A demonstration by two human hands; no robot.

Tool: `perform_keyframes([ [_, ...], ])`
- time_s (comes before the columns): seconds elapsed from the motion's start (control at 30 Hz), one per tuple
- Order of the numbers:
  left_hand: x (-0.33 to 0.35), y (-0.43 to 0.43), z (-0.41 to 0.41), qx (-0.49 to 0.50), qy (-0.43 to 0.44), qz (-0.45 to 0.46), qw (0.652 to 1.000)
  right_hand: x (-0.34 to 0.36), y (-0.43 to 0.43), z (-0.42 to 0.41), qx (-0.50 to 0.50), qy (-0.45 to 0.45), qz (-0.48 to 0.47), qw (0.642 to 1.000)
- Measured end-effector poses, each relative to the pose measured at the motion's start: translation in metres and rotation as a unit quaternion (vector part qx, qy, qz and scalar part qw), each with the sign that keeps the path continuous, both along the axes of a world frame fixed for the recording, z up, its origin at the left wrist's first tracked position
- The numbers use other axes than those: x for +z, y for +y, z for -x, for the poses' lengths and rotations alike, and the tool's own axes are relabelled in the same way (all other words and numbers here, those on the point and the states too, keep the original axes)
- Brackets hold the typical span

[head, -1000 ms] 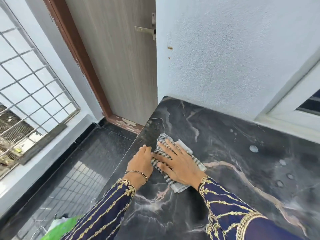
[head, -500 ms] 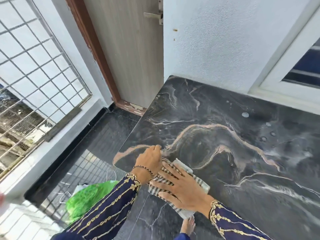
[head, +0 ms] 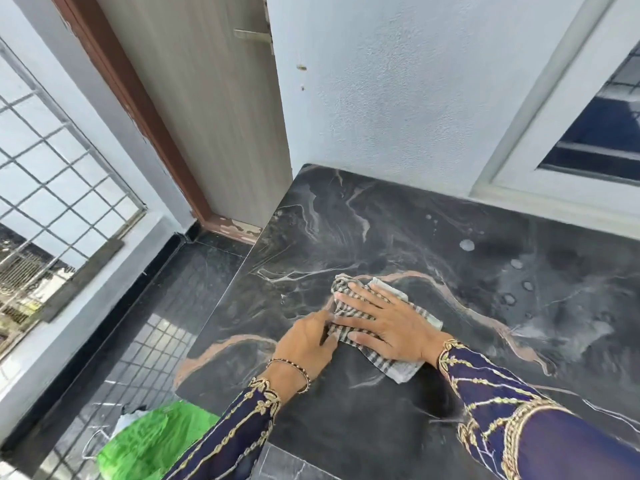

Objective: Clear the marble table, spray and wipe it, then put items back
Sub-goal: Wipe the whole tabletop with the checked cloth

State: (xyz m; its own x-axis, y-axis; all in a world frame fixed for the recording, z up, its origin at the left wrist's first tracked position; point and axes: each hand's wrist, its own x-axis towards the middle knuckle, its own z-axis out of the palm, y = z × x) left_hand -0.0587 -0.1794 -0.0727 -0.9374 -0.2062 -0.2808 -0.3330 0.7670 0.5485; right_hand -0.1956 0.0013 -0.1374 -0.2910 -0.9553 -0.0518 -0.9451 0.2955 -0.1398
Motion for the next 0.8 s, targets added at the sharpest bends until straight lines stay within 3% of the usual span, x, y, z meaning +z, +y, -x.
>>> perform_keyframes([
  [0.13, -0.004, 0.0, 0.065, -0.022, -0.043, 0.071, 0.996, 0.001, -0.016, 0.074, -0.033, 0.002, 0.004, 0.999],
  [0.2, 0.001, 0.0, 0.103, -0.042, -0.123, 0.156, 0.979, 0.0, -0.023, 0.109, -0.047, 0.013, 0.006, 0.999],
  [0.3, 0.008, 0.003, 0.152, -0.047, -0.229, 0.201, 0.951, -0.001, -0.035, 0.156, -0.06, 0.03, 0.008, 0.998],
  [0.43, -0.004, 0.007, 0.189, -0.003, -0.27, 0.167, 0.948, -0.001, -0.053, 0.213, -0.085, 0.035, 0.001, 0.996],
  [0.53, -0.008, 0.012, 0.193, -0.025, -0.33, 0.195, 0.923, -0.001, -0.068, 0.242, -0.112, 0.03, -0.004, 0.993],
  [0.7, -0.015, 0.008, 0.193, 0.001, -0.294, 0.169, 0.941, -0.001, -0.091, 0.258, -0.187, 0.034, 0.02, 0.982],
  [0.8, -0.009, 0.01, 0.194, -0.058, -0.327, 0.204, 0.921, -0.005, -0.088, 0.251, -0.208, 0.029, 0.021, 0.977],
])
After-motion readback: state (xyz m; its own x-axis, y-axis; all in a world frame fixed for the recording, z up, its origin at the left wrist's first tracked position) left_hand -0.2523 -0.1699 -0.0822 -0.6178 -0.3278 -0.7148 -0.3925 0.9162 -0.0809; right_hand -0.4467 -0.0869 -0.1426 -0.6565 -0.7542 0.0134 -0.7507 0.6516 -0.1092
